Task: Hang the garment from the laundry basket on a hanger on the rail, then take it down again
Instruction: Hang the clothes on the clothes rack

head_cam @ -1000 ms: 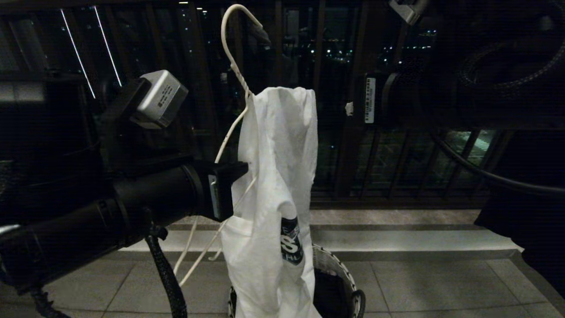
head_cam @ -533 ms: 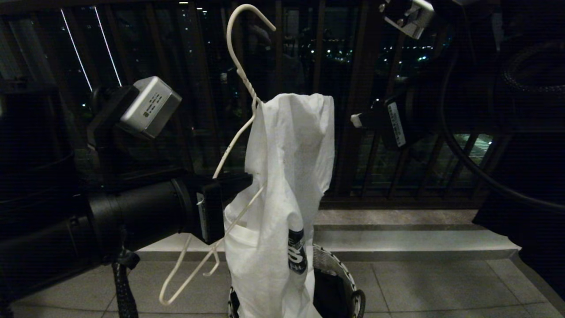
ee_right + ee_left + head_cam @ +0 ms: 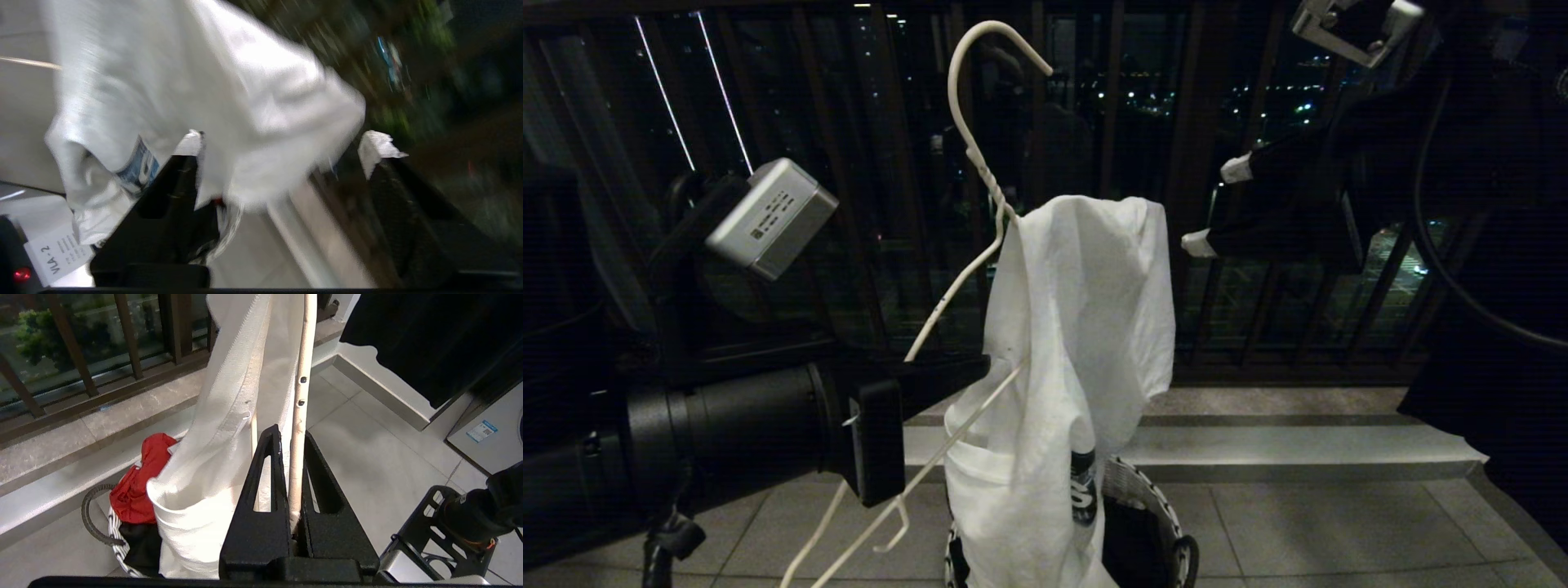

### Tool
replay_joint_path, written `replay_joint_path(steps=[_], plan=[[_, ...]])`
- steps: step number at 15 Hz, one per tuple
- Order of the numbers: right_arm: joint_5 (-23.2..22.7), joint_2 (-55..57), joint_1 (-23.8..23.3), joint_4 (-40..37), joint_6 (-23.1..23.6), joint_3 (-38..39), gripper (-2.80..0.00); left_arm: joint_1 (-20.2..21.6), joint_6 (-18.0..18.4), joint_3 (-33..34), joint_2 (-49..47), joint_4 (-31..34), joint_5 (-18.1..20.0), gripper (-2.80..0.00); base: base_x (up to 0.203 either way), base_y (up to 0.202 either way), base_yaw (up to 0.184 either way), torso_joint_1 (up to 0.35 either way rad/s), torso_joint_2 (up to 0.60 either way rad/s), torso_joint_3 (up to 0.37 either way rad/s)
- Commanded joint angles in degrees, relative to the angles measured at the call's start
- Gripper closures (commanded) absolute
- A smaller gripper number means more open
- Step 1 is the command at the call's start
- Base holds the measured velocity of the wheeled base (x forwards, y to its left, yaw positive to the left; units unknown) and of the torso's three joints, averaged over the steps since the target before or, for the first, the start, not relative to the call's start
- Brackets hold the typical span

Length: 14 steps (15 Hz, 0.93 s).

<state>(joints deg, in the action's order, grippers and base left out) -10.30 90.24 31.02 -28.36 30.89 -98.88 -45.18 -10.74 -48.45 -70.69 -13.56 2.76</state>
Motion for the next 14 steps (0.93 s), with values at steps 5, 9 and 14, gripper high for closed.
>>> replay_joint_path(steps=[5,9,14], plan=[[-10.35,1.89,-2.46,-0.03,5.88,-2.4,-2.8,-0.09,-0.16,0.11,1.7,2.04,5.03,0.0,0.0,0.0,0.0,0.0,0.0,0.0],[-11.5,2.16,-2.37,-0.23,7.4,-2.04,-2.8,-1.86,-0.16,-0.54,1.92,5.25,5.23,0.0,0.0,0.0,0.0,0.0,0.0,0.0],[-12.82,2.28,0.87,-0.32,8.39,-0.67,-2.8,-2.34,-0.12,-0.51,1.93,5.56,5.29,0.0,0.0,0.0,0.0,0.0,0.0,0.0]])
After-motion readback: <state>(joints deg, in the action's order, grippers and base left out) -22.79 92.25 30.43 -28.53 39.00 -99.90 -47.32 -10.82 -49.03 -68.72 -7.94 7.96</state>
